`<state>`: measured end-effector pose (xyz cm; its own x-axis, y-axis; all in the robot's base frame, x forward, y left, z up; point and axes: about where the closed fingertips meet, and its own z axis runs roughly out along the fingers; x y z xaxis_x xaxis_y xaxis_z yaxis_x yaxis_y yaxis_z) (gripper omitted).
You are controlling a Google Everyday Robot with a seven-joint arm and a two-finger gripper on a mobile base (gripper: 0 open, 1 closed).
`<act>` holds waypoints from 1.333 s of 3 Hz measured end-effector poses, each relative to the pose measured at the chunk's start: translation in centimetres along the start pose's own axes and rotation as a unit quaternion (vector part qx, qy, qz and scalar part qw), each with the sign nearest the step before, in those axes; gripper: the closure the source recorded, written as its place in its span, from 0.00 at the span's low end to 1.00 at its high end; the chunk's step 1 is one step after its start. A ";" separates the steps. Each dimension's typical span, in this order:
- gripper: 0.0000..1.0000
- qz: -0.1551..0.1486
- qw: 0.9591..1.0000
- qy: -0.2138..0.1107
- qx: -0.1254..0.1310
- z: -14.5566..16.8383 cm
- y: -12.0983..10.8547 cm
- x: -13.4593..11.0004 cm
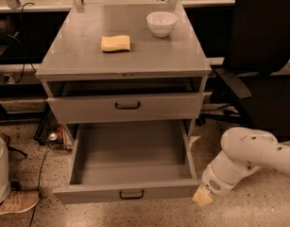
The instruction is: Close middle drawer
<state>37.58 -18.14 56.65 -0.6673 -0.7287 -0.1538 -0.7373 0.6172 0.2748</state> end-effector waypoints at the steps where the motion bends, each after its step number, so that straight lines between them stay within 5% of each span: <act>1: 1.00 0.001 1.000 -0.020 -0.017 1.6 -0.2 0.2; 2: 1.00 -0.008 0.998 -0.045 -0.037 5.7 -0.8 0.2; 4: 1.00 -0.033 0.994 -0.096 -0.029 12.2 -2.3 -2.5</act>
Offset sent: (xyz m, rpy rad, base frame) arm 0.0067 0.0259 -0.1279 0.2290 -0.0322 -0.0043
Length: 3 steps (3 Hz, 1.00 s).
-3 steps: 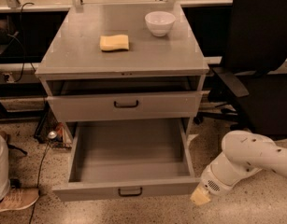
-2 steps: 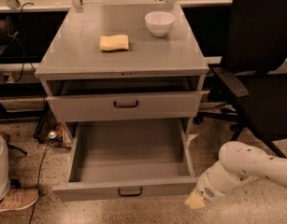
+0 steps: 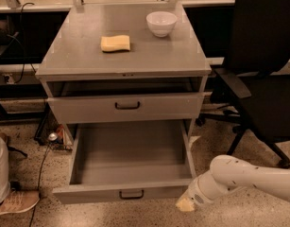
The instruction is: Close middle drawer
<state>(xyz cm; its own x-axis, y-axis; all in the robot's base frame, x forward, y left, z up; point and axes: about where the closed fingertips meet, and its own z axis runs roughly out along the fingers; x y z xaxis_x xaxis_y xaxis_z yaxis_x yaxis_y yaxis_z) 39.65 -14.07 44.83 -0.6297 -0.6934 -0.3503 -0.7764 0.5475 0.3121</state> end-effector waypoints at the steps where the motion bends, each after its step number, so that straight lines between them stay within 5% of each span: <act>1: 1.00 -0.031 0.999 -0.014 0.020 2.7 -0.1 -2.2; 3: 1.00 -0.072 0.995 -0.058 0.023 5.5 -1.0 -6.4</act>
Offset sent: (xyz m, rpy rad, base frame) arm 0.0402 0.0604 -0.0357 0.0504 -0.1564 0.0689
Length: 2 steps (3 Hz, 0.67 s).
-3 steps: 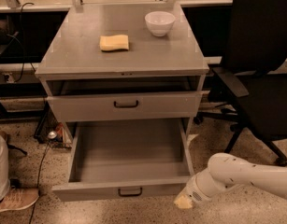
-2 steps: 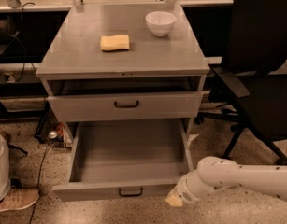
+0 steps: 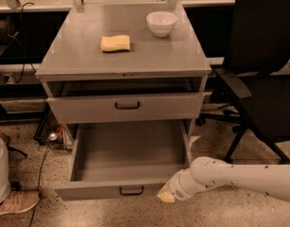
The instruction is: Close middle drawer
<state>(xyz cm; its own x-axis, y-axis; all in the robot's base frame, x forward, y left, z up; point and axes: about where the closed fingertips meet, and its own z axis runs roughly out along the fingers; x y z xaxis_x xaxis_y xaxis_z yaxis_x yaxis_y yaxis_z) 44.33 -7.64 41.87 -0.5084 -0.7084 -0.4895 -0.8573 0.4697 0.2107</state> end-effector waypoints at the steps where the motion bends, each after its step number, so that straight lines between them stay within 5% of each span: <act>1: 1.00 0.000 1.000 0.000 0.000 0.0 0.0 0.0; 2: 1.00 -0.025 0.999 -0.015 0.023 0.8 -2.0 -1.2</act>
Offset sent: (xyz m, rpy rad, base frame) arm 0.0815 0.0117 -0.0121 -0.0055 -0.2492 0.0407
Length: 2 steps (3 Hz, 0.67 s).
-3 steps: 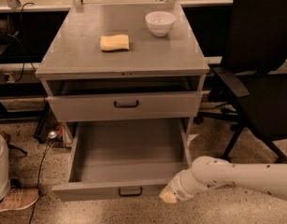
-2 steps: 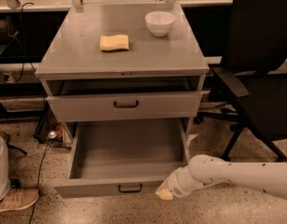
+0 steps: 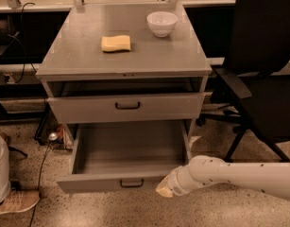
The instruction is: Close middle drawer
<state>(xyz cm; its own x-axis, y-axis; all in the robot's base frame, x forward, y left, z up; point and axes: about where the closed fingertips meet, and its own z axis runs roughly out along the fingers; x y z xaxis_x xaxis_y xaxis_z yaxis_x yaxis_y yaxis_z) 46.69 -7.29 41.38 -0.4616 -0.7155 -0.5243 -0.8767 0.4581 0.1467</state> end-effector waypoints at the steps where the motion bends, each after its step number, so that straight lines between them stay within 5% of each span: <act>1: 1.00 0.000 1.000 0.000 0.000 0.0 0.0 0.0; 2: 1.00 -0.036 0.999 -0.028 0.023 2.0 -3.7 -2.4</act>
Offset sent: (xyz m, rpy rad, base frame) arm 0.1680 0.0410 -0.0287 0.0582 -0.3392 0.0927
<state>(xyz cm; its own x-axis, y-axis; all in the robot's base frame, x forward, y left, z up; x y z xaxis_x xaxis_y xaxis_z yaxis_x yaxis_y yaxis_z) 51.32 -6.23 40.36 -0.3879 -0.7181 -0.5779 -0.8997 0.4310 0.0683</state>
